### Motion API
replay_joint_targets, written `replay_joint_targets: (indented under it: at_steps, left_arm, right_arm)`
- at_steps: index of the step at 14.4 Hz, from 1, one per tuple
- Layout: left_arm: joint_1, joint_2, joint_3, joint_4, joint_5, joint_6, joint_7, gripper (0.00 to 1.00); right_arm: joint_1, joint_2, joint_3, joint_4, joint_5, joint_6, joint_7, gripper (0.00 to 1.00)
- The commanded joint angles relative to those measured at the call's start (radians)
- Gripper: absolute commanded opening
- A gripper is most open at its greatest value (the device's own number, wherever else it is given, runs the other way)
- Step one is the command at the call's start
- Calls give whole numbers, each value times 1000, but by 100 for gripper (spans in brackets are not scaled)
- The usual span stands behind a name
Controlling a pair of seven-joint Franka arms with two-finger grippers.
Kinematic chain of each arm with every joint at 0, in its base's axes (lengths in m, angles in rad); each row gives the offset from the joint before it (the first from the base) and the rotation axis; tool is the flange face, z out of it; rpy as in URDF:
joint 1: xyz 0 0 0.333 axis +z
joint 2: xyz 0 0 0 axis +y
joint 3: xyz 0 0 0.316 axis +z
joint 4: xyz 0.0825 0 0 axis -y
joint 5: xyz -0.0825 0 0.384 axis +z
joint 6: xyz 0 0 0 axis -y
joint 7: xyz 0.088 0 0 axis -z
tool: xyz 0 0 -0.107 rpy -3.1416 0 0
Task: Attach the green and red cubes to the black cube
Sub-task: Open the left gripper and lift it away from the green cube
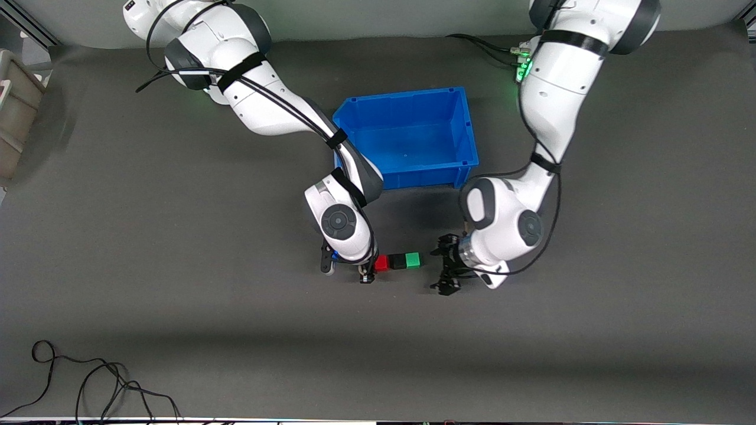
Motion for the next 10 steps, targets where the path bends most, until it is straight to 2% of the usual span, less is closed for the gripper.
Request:
replay_joint_targets:
  at_steps: [1, 4, 7, 10]
  left_arm:
    - [86, -87, 1, -33, 92, -136, 18, 100]
    - [178, -142, 1, -43, 123, -273, 127, 100]
    - [256, -199, 19, -73, 251, -374, 246, 100]
    - [369, -257, 19, -70, 322, -495, 404, 100]
  right_arm:
    - [0, 41, -4, 69, -32, -21, 41, 0]
    - [9, 41, -6, 64, -33, -23, 43, 0]
    - [24, 41, -6, 59, -44, -24, 43, 0]
    - [26, 41, -6, 58, -47, -24, 43, 0]
